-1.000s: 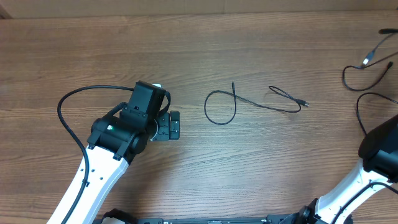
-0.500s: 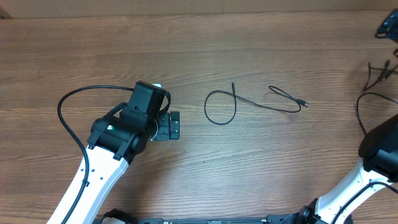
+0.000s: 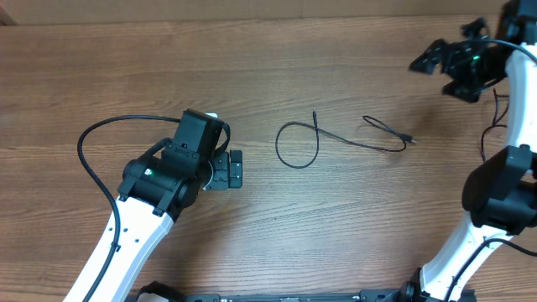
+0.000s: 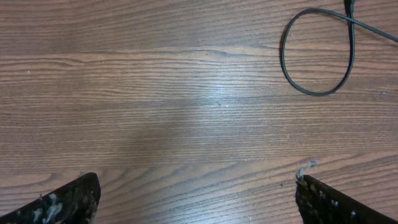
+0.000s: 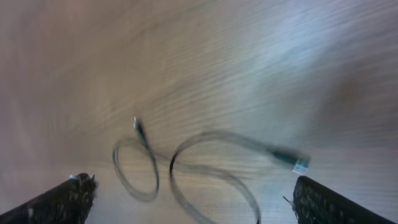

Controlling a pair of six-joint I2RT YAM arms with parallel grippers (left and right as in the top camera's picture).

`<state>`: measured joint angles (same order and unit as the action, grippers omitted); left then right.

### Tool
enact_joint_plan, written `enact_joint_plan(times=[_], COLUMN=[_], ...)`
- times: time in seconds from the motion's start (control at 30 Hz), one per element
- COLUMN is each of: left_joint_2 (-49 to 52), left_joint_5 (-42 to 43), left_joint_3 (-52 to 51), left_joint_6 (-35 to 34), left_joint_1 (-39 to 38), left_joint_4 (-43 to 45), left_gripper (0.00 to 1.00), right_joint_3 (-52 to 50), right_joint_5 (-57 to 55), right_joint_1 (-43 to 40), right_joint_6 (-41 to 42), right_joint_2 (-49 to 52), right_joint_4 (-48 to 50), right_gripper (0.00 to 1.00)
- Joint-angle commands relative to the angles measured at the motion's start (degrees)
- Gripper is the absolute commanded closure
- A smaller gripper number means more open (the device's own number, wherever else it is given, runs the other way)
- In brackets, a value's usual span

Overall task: Untangle cables
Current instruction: 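Reach the right gripper to the thin black cable at center-right and grasp it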

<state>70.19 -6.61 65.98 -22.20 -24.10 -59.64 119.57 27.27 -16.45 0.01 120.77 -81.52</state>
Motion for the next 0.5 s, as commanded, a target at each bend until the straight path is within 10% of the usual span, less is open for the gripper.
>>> enact_joint_plan(times=[0.0, 0.47], left_joint_2=[-0.2, -0.2], left_joint_5=[0.2, 0.2], left_joint_3=[0.2, 0.2], left_joint_6=[-0.5, -0.5], left_joint_1=[0.3, 0.3], left_joint_4=[0.1, 0.1], left_gripper=[0.00, 0.00], right_joint_3=[0.4, 0.4], right_joint_5=[1.2, -8.3], right_joint_1=[2.5, 7.4], right_joint_6=[-9.1, -11.0], right_joint_2=[-1.9, -1.9], right_joint_4=[-5.2, -12.5], right_gripper=[0.00, 0.00])
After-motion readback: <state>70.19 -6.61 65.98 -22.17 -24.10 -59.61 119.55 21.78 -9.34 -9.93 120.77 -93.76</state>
